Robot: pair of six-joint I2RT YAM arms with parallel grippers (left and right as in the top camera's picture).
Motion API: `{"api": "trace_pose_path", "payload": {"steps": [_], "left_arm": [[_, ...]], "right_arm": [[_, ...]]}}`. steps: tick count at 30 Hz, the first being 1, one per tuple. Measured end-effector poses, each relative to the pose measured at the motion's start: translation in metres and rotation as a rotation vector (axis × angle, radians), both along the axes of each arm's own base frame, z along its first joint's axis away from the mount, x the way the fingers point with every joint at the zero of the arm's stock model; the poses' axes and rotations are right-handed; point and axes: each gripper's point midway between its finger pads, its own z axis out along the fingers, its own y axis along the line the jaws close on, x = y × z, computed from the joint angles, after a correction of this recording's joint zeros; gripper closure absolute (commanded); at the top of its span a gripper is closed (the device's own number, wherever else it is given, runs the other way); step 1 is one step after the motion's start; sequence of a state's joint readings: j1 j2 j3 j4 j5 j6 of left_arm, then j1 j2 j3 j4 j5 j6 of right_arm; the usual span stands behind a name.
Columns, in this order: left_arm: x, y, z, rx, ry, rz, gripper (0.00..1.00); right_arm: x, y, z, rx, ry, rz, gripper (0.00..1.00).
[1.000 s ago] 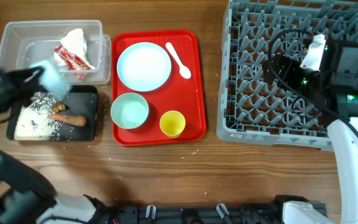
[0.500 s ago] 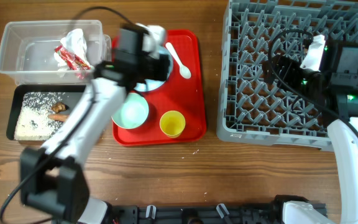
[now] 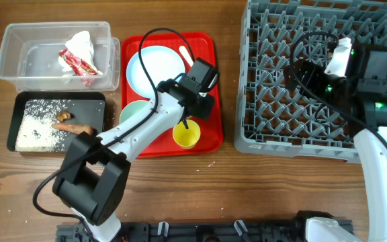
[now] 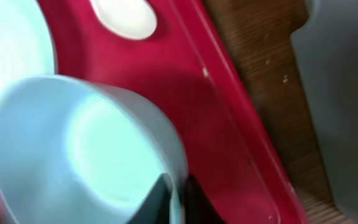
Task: Sort waste into correct bins and load items into the dishwasher rack
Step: 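Carry the emptied bowl back toward the red tray, then set the bowl on the red tray and grasp the yellow cup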
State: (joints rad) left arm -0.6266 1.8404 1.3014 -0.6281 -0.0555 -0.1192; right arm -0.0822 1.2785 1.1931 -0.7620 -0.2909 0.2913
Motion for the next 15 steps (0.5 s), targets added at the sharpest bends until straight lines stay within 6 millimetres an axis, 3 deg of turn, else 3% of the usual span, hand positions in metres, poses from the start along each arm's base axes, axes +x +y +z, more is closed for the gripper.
{"api": "trace_pose_path", "payload": {"steps": [4,9,11,15], "left_arm": [[-0.002,0.003,-0.001,0.016,0.005,-0.002,0.74],[-0.002,0.004,-0.001,0.021,0.01,0.003,0.44],[-0.001,0.004,0.006,0.02,0.008,0.004,0.26],[0.001,0.006,0.037,0.006,0.006,0.012,0.2]], "right_arm": [[0.0,0.0,0.0,0.0,0.0,0.0,0.0],[0.0,0.0,0.0,0.0,0.0,0.0,0.0],[0.0,0.0,0.0,0.0,-0.001,0.0,0.0],[0.0,0.0,0.0,0.0,-0.001,0.0,0.0]]}}
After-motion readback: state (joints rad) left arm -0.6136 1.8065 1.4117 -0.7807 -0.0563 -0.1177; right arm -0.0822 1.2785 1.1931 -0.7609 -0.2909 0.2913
